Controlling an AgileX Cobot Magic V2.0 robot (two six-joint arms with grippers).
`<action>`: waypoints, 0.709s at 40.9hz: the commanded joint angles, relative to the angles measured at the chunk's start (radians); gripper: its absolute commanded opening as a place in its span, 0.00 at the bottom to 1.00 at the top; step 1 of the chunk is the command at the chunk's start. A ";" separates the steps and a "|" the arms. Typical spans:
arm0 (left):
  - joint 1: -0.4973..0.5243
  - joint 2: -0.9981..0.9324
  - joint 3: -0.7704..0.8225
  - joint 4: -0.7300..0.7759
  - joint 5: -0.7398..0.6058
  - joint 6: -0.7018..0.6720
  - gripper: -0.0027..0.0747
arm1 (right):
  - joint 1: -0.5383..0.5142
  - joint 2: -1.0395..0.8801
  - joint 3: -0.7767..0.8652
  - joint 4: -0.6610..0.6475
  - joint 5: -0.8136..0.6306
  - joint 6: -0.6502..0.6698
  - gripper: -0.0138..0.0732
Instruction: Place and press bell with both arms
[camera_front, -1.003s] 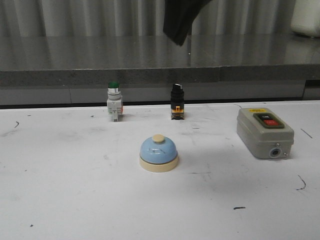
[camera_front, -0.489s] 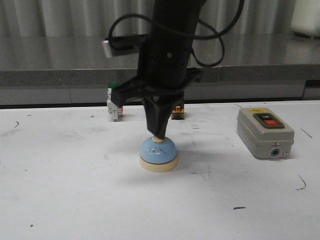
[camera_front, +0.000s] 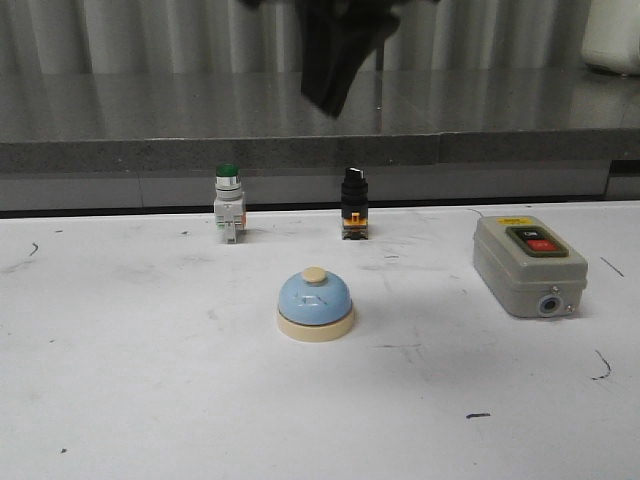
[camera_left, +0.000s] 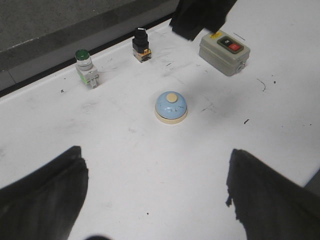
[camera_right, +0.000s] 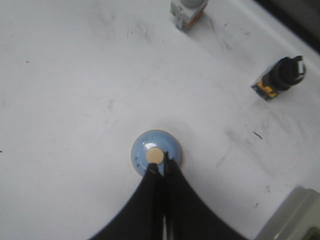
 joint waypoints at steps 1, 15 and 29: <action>0.001 0.001 -0.024 -0.009 -0.071 -0.012 0.75 | -0.032 -0.177 0.058 -0.003 -0.057 -0.009 0.08; 0.001 0.001 -0.024 -0.009 -0.071 -0.012 0.75 | -0.119 -0.587 0.391 -0.003 -0.150 -0.009 0.08; 0.001 0.001 -0.024 -0.009 -0.071 -0.012 0.75 | -0.121 -0.922 0.676 -0.005 -0.205 -0.009 0.08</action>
